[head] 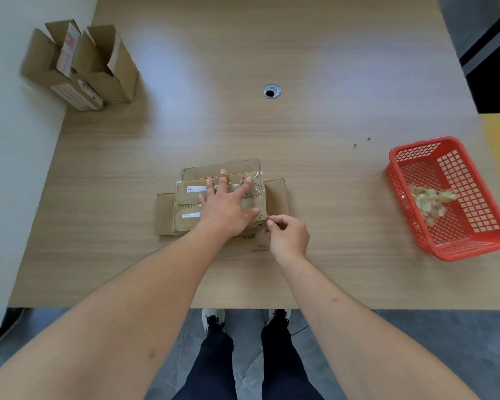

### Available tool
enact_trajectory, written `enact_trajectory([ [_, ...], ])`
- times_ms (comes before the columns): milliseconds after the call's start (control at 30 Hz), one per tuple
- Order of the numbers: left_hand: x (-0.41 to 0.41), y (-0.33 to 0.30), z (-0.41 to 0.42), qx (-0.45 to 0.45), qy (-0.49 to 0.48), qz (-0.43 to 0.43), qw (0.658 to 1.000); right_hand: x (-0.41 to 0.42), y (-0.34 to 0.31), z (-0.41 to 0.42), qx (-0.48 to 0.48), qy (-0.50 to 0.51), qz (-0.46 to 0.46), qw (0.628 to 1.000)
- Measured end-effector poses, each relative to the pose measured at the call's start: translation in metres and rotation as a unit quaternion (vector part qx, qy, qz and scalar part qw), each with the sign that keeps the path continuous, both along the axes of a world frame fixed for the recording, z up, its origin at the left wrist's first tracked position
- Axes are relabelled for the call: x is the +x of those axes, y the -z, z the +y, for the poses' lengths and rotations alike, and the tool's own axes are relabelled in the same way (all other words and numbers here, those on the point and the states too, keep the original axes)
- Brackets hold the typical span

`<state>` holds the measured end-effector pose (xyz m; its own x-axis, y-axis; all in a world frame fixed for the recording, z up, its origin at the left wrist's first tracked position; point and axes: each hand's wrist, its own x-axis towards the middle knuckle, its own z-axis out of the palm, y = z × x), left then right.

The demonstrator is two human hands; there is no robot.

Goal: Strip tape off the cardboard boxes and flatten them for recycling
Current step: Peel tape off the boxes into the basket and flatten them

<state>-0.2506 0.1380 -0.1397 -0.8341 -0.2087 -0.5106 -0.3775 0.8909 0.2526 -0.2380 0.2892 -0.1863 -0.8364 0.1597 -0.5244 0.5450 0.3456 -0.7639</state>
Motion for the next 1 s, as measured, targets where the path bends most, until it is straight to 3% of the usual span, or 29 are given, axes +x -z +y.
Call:
enact_trajectory([
  [300, 0.001, -0.003, -0.005, -0.002, 0.047, -0.034, 0.998, 0.003, 0.003, 0.002, -0.001, -0.011, -0.005, 1.000],
  [567, 0.002, -0.001, -0.004, 0.001, 0.046, -0.032, 0.998, -0.006, -0.005, 0.013, 0.043, -0.152, -0.010, 0.987],
  [667, 0.002, -0.001, -0.003, -0.006, 0.048, -0.034, 0.998, -0.012, -0.012, 0.019, 0.107, -0.223, 0.051, 0.968],
  [800, 0.002, -0.002, -0.003, -0.005, 0.048, -0.034, 0.998, -0.011, -0.025, 0.023, 0.196, -0.303, 0.188, 0.913],
  [900, 0.002, -0.003, -0.003, -0.007, 0.047, -0.039, 0.998, -0.008, -0.021, 0.023, 0.176, -0.284, 0.258, 0.907],
  [1000, 0.002, -0.003, -0.002, -0.007, 0.048, -0.041, 0.998, -0.006, -0.018, 0.027, 0.108, -0.277, 0.267, 0.917],
])
